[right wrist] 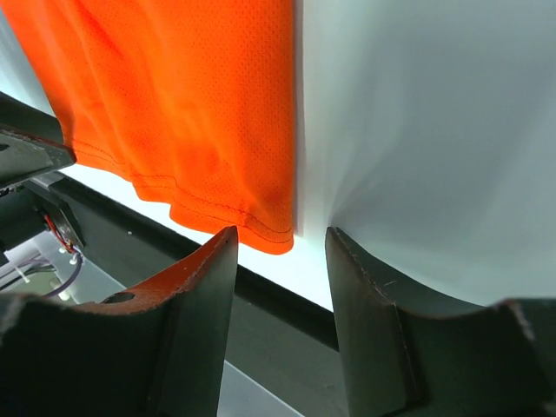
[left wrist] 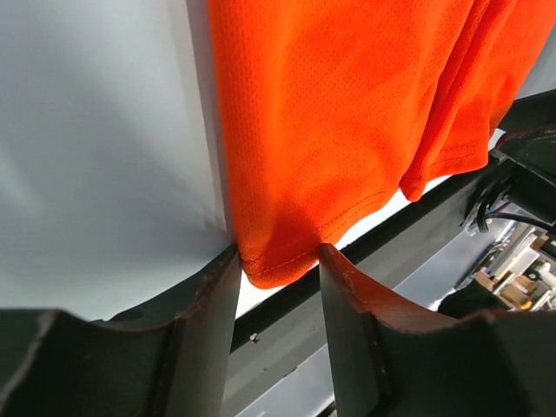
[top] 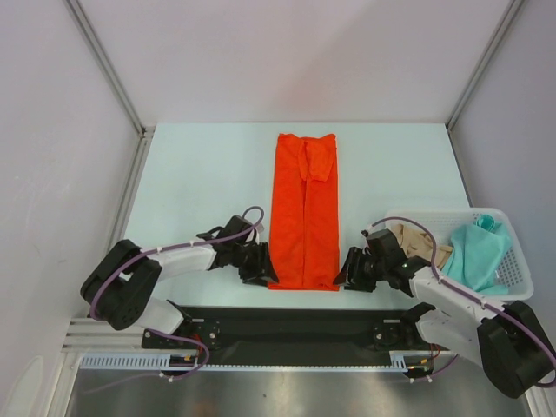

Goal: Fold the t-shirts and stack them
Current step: Fold the tshirt

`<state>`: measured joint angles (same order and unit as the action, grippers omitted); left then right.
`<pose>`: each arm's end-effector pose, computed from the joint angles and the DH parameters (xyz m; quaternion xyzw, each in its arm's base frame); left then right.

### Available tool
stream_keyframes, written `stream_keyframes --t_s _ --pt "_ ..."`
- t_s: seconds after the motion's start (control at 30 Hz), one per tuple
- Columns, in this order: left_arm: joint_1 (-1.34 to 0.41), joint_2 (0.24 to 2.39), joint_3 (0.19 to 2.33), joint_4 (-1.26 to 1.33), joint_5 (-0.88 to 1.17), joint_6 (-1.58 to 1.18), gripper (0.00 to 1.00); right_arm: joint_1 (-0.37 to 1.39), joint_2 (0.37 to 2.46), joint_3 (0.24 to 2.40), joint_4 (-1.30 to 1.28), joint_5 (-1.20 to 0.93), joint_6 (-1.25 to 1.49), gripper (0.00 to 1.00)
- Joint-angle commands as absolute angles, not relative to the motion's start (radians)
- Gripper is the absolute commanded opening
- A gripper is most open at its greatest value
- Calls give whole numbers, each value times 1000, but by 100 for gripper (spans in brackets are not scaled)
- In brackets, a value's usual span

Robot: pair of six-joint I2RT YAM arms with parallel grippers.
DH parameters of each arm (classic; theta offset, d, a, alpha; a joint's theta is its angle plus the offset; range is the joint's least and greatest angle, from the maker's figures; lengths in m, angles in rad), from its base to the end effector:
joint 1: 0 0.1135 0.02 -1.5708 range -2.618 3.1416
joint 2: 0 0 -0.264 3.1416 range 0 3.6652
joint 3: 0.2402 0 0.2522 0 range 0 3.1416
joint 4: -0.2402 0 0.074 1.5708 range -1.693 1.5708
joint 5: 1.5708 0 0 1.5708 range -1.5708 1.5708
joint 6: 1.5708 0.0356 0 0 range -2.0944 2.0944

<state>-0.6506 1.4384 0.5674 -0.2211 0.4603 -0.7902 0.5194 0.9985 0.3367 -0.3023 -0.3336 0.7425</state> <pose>0.1795 -0.1565 0.1325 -0.0120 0.9473 -0.3188 0.0273 0.1405 0.0938 0.1438 0.0555 0.9408 0.3017 0.1444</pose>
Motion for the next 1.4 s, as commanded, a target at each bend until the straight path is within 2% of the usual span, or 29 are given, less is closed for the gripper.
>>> stream_keyframes --t_s 0.0,0.6,0.87,1.0,1.27,1.37 --pt "-667 1466 525 -294 385 -816 48 520 1029 330 -325 -334 715 51" --pt "-667 1488 514 -311 334 -824 41 522 1078 314 -267 -348 741 45" --pt "-646 1427 526 -342 293 -811 46 520 1068 316 -273 -348 738 44" --pt "-643 1471 508 -312 331 -822 41 520 1080 321 -270 -354 733 43" --pt "-643 1486 465 -230 367 -858 40 522 1106 316 -247 -361 733 43" --pt "-643 1473 480 -241 344 -847 33 520 1100 313 -233 -359 735 38"
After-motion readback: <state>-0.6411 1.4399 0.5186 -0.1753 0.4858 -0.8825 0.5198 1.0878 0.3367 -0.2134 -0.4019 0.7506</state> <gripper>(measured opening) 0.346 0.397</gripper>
